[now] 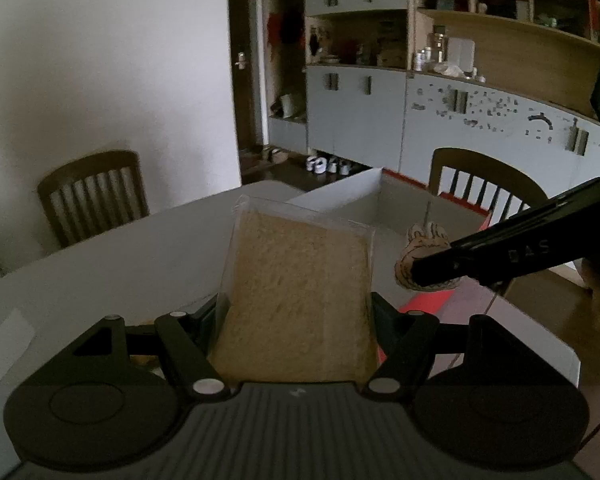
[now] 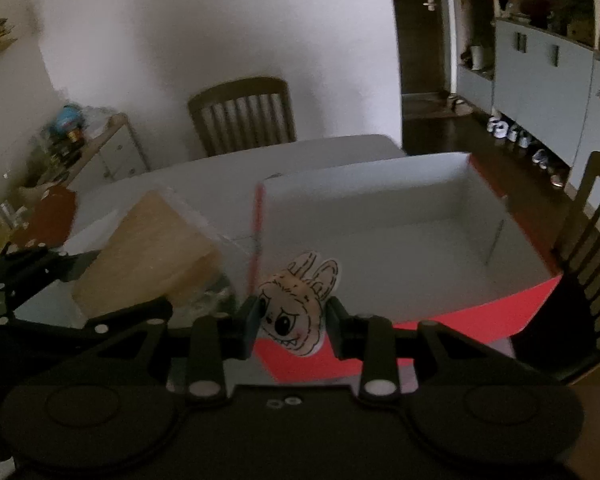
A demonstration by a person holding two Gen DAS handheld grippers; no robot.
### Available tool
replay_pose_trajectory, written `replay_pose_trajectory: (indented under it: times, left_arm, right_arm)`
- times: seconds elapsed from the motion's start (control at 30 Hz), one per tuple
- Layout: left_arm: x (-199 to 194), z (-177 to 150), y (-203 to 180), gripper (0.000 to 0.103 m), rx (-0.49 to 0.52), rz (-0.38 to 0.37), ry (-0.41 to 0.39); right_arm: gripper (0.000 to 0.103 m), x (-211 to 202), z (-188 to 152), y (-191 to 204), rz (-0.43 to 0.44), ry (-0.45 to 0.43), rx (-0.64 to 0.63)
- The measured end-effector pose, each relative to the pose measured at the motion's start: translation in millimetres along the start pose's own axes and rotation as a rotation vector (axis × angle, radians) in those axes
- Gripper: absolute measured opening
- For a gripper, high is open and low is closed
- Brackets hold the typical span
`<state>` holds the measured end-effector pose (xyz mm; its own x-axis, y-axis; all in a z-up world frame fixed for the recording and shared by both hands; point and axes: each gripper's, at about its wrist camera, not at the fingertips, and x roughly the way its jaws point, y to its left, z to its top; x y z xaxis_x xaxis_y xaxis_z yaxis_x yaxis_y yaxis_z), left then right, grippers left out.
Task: Organize objects
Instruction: 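Carry the bread slice and bunny figure with both tools over the red shoebox, then lower and release the bread slice and bunny figure into the shoebox with both tools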
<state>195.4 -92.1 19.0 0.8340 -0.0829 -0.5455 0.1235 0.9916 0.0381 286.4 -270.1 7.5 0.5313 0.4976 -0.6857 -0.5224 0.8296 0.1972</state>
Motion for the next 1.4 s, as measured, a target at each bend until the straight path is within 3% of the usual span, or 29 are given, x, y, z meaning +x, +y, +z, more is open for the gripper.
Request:
replay_pose_trajectory:
  times: [0.23,0.6,1.0,1.17,1.4]
  left_arm:
    - [43.8,32.3,-26.1,0.073,0.02,-0.038,0.025]
    - [125.8,66.2,-49.2,0.073,0.041,-0.055,0.157]
    - [210.0,74.3,-50.0,0.073,0.042,-0.03,0.317]
    - [235.7,70.4,-52.6,0.073,0.04,-0.085,0.409]
    - [262.2,57.9,-56.5,0.073,0.066,-0.079,0.522]
  right_arm:
    - [0.034,6.9,12.3,-46.7,-0.041,0.001,0.002]
    - [0.034,39.4,23.7,-97.0,-0.088,0.047,0.014]
    - [0.034,94.3,19.4,-113.8,-0.1,0.2,-0.058]
    - [0.034,111.6,18.6,-117.5,-0.102,0.256,-0.078]
    - [0.034,128.6,14.2,-117.0,-0.111,0.326,-0.112]
